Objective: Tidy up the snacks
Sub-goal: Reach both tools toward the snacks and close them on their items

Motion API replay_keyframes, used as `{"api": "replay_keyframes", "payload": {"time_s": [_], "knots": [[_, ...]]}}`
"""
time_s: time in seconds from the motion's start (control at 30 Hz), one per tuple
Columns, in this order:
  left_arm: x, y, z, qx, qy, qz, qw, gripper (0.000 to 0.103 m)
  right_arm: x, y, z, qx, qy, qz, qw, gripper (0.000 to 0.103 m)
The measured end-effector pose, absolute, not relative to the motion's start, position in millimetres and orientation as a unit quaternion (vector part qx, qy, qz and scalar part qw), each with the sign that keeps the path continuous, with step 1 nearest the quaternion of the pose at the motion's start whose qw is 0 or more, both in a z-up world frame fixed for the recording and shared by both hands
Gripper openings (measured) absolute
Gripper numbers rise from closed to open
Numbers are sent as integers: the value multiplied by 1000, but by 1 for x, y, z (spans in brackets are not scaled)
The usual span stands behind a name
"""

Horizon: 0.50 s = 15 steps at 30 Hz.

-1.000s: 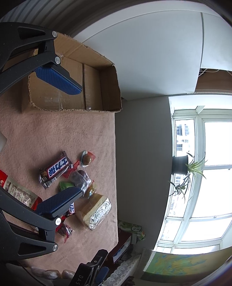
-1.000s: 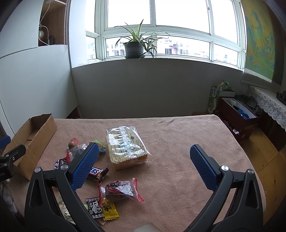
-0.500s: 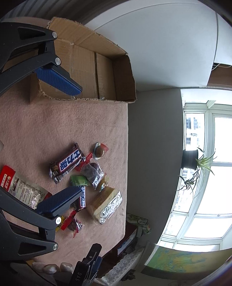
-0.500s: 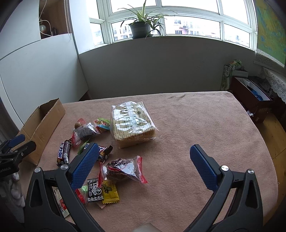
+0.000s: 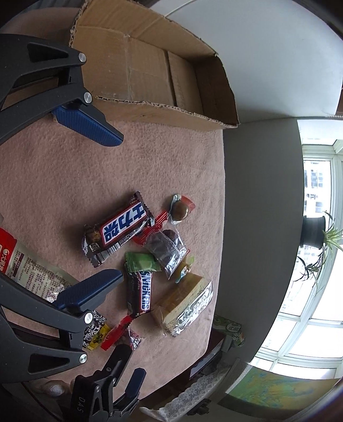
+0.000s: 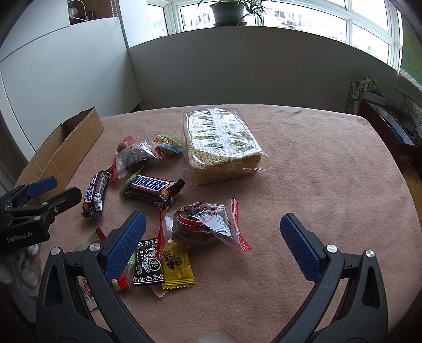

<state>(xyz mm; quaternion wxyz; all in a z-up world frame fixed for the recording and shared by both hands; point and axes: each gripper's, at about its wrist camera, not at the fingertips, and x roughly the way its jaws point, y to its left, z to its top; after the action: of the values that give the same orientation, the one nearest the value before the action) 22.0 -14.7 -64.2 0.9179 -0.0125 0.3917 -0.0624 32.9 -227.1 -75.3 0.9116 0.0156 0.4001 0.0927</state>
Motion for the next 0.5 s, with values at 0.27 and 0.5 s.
{"api": "replay_keyframes", "payload": {"time_s": [0.27,0.5], "knots": [[23,-25,-66,6,389,-65,919,83,36,-224,-78,7,408,80,909,103],[35,-33,-73,2,412,-72,909,75,43,-226,-80,6,417,70,906,103]]}}
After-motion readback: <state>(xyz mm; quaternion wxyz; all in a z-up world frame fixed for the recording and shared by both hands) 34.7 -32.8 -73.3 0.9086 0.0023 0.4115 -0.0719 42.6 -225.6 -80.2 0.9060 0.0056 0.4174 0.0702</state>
